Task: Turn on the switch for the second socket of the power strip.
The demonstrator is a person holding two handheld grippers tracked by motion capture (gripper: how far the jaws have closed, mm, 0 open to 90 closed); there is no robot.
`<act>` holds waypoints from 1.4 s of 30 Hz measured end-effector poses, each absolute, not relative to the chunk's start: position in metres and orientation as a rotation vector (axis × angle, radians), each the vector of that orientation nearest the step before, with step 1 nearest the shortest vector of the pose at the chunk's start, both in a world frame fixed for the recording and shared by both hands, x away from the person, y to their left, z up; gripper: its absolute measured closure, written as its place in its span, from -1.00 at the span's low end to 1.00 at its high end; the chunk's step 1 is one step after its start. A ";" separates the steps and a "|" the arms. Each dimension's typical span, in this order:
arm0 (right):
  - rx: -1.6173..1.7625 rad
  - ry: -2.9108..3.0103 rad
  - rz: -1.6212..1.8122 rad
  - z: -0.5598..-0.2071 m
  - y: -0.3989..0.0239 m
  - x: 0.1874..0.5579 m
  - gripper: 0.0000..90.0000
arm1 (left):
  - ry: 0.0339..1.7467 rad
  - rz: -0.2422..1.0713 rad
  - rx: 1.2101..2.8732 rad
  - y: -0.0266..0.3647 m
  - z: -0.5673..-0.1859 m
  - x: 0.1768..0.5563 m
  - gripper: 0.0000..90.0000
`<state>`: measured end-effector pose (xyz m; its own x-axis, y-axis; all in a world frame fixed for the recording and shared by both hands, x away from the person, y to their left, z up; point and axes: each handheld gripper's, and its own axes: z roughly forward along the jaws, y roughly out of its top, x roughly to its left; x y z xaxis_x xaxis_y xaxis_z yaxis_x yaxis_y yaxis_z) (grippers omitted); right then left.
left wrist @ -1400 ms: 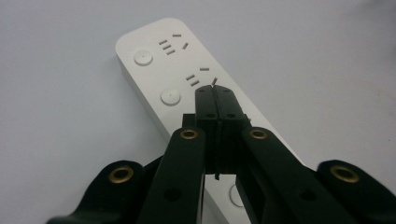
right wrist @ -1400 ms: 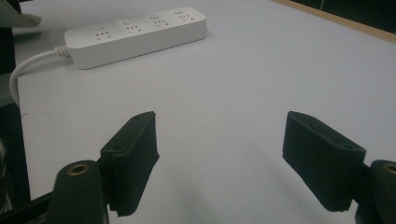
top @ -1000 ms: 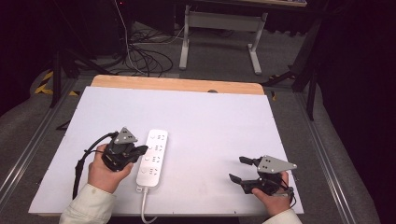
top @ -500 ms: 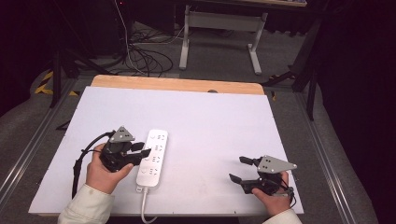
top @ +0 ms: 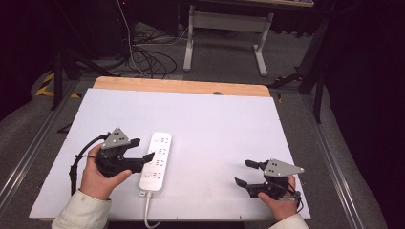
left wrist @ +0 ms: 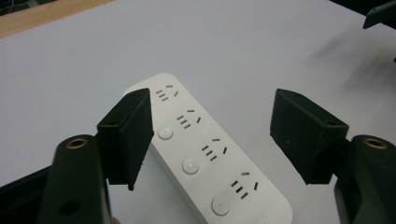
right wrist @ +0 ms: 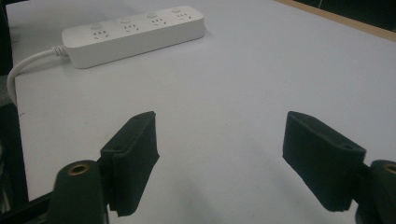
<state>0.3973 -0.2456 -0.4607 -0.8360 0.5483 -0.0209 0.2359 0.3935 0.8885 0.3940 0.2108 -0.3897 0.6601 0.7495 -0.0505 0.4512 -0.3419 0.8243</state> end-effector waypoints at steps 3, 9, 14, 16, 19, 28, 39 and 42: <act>0.684 2.344 1.420 -0.461 -0.246 0.397 -0.41 | 0.894 0.437 1.966 0.214 -0.387 0.388 -0.45; 0.685 2.340 1.422 -0.461 -0.246 0.397 -0.41 | 0.840 0.466 1.936 0.223 -0.388 0.378 -0.50; 0.684 2.340 1.425 -0.460 -0.246 0.397 -0.41 | 0.809 0.490 1.911 0.234 -0.393 0.372 -0.51; 0.684 2.340 1.425 -0.460 -0.246 0.397 -0.41 | 0.802 0.492 1.905 0.237 -0.395 0.369 -0.51; 0.683 2.339 1.423 -0.460 -0.246 0.396 -0.41 | 0.789 0.512 1.902 0.242 -0.398 0.366 -0.53; 0.682 2.337 1.424 -0.460 -0.246 0.396 -0.41 | 0.780 0.551 1.850 0.261 -0.415 0.358 -0.59; 0.681 2.329 1.428 -0.459 -0.247 0.395 -0.41 | 0.790 0.557 1.819 0.284 -0.438 0.350 -0.63; 0.682 2.327 1.428 -0.459 -0.247 0.395 -0.41 | 0.793 0.556 1.826 0.288 -0.443 0.348 -0.63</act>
<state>0.3953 -0.2468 -0.4594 -0.8326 0.5533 -0.0261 0.2274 0.3844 0.8947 0.3482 0.2881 -0.4429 0.6760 0.7368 0.0131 0.2640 -0.2588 0.9292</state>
